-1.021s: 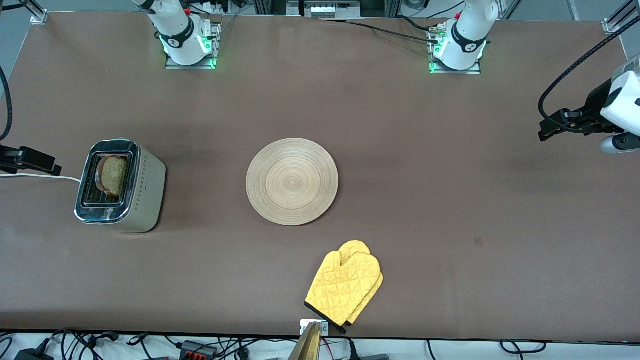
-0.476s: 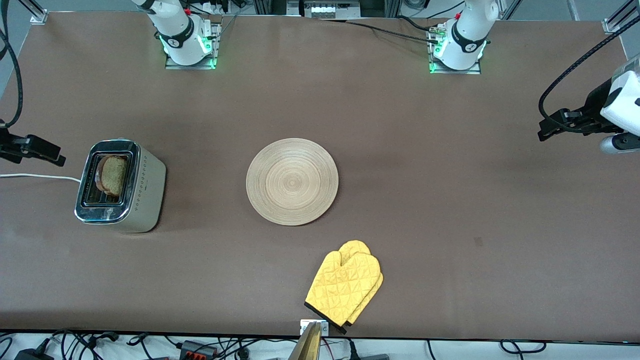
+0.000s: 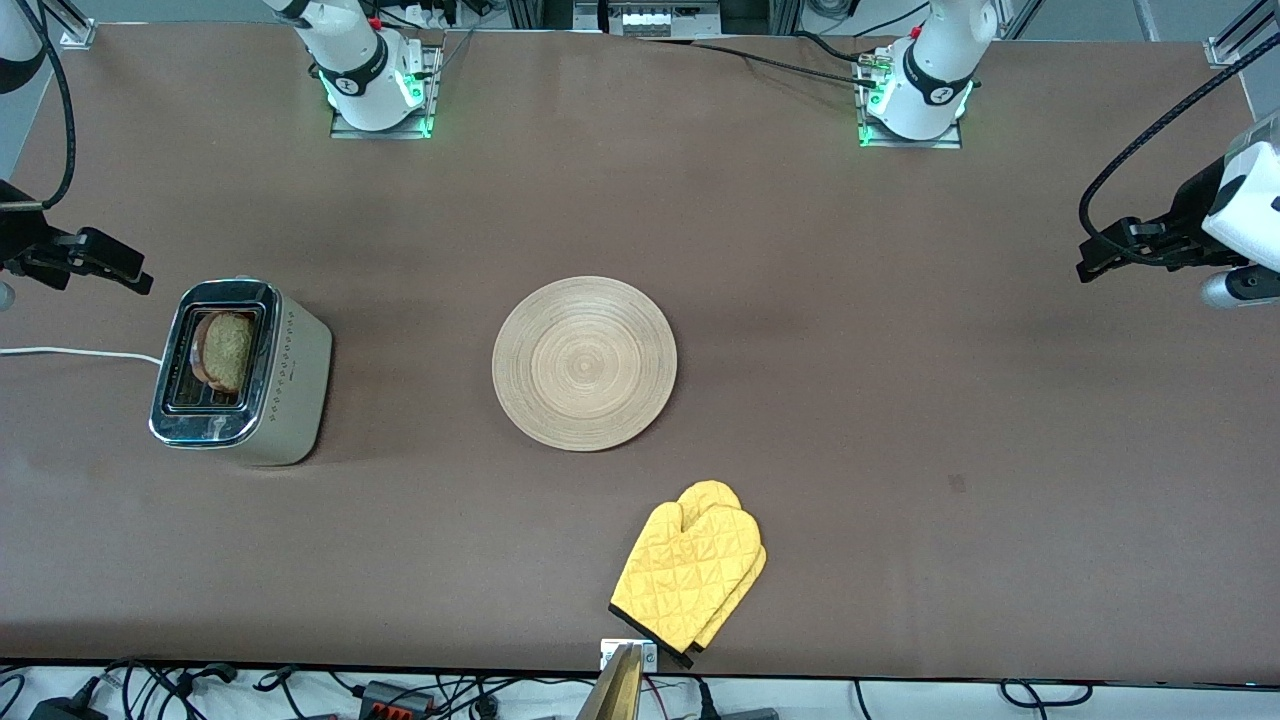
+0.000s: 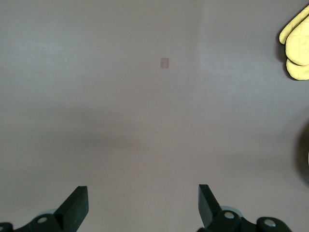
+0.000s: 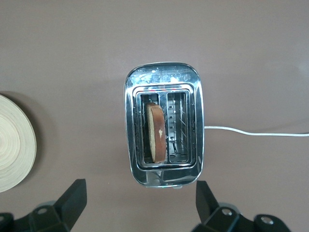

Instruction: Move plate and put bread in toaster

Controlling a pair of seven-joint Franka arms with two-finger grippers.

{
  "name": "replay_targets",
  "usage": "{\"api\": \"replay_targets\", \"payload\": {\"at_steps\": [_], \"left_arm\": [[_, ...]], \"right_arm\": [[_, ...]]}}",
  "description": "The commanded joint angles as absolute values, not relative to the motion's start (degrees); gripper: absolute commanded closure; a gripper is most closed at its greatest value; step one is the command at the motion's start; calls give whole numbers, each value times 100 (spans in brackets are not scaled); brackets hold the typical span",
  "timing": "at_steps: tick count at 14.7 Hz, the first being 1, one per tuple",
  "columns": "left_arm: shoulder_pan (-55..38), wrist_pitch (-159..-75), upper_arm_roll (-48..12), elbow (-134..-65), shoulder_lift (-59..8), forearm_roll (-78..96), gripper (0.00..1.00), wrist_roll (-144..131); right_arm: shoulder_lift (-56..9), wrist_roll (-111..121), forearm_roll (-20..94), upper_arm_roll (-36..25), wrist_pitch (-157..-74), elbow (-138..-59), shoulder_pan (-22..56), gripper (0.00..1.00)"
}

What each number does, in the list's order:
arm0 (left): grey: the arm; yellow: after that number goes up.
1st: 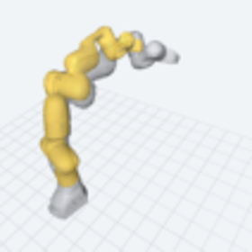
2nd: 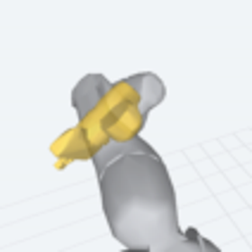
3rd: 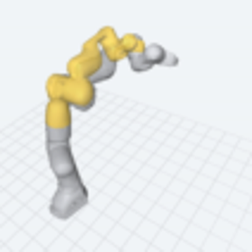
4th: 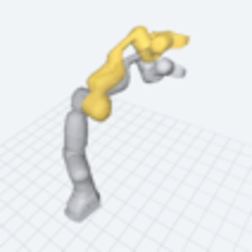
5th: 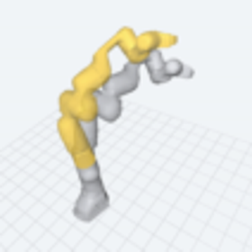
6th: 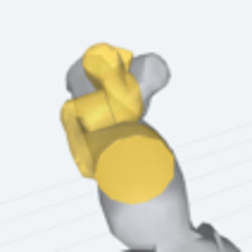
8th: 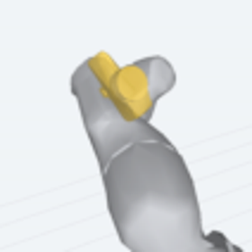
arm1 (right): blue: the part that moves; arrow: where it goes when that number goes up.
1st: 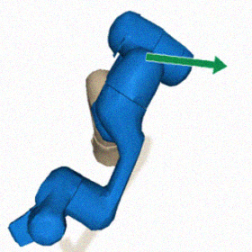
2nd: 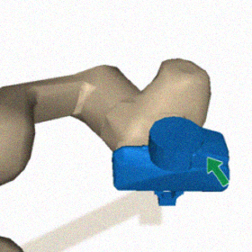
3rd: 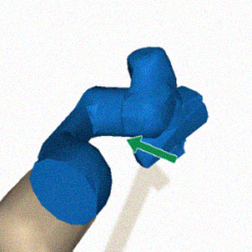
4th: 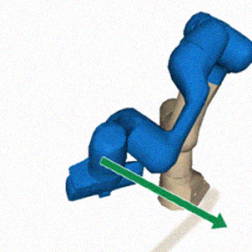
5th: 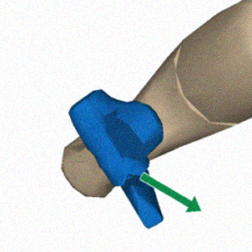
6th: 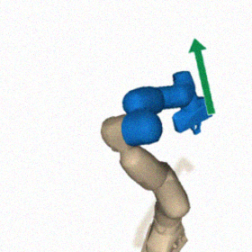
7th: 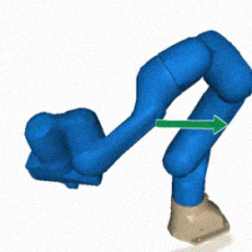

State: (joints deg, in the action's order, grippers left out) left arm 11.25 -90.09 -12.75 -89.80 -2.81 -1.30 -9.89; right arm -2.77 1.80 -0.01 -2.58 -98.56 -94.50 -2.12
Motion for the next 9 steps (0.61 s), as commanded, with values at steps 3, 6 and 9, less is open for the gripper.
{"api": "replay_targets", "payload": {"at_steps": [3,6,9], "left_arm": [[1187,-8965,-1266,-8982,-220,-9,0,-879],[1195,-8965,-1266,-8982,-220,-9,0,-888],[1195,-8965,-1266,-8982,-220,-9,0,-888]], "right_arm": [[-158,114,-70,-202,-9765,-9536,-237,0],[-158,114,-9,-211,-9730,-9518,-237,0],[-158,105,0,-202,-9642,-9501,-237,0]]}}
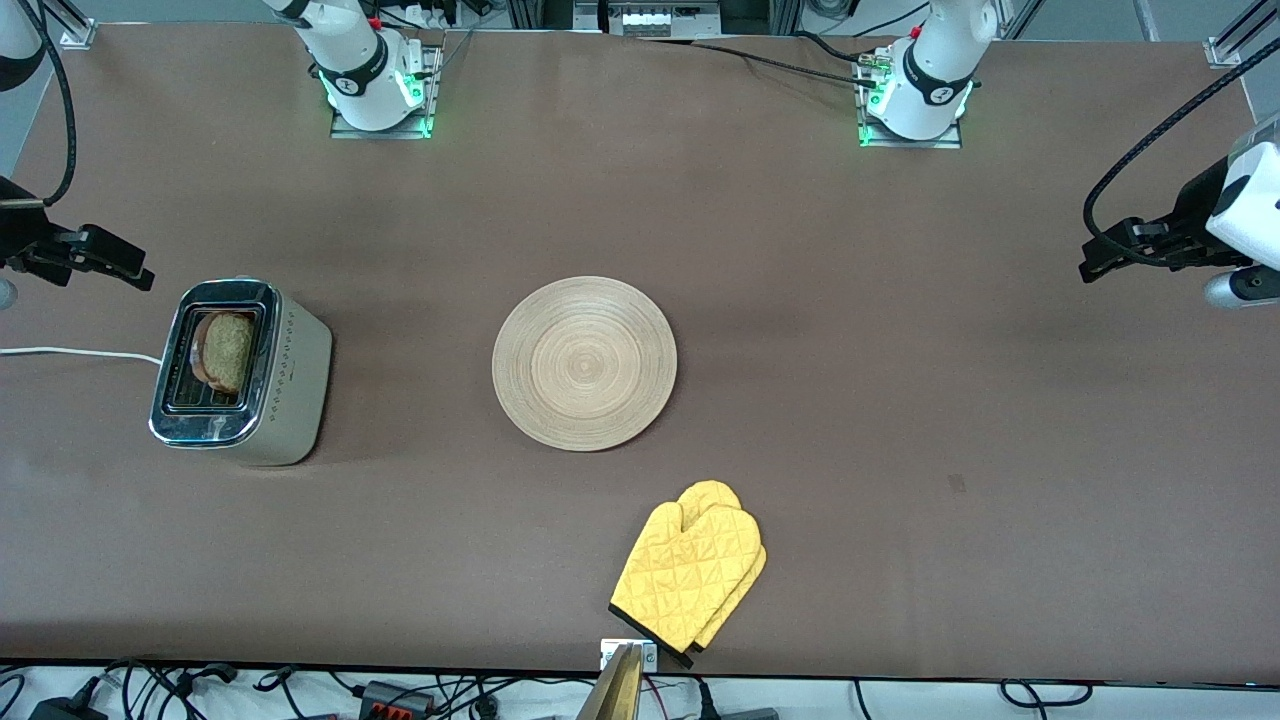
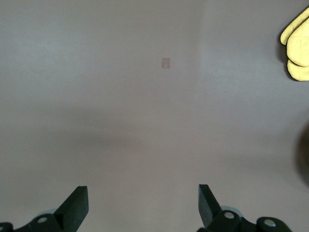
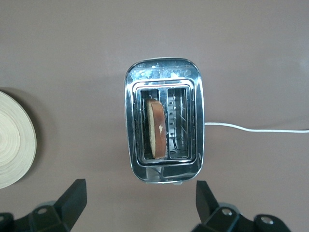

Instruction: Move plate and put bread in toaster

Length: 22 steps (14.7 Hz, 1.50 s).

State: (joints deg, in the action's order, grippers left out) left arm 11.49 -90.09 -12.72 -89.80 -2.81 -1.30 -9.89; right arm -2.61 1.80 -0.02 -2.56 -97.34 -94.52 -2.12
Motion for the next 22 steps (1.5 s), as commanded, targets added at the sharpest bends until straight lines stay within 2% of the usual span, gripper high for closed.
{"api": "replay_targets", "payload": {"at_steps": [1,8,22], "left_arm": [[1195,-8965,-1266,-8982,-220,-9,0,-888],[1195,-8956,-1266,-8982,-220,-9,0,-888],[1195,-8947,-1266,-8974,-220,-9,0,-932]], "right_arm": [[-150,114,-9,-202,-9615,-9510,-237,0],[-70,141,-88,-211,-9422,-9527,-237,0],[-62,202,-88,-211,-9554,-9527,-237,0]]}}
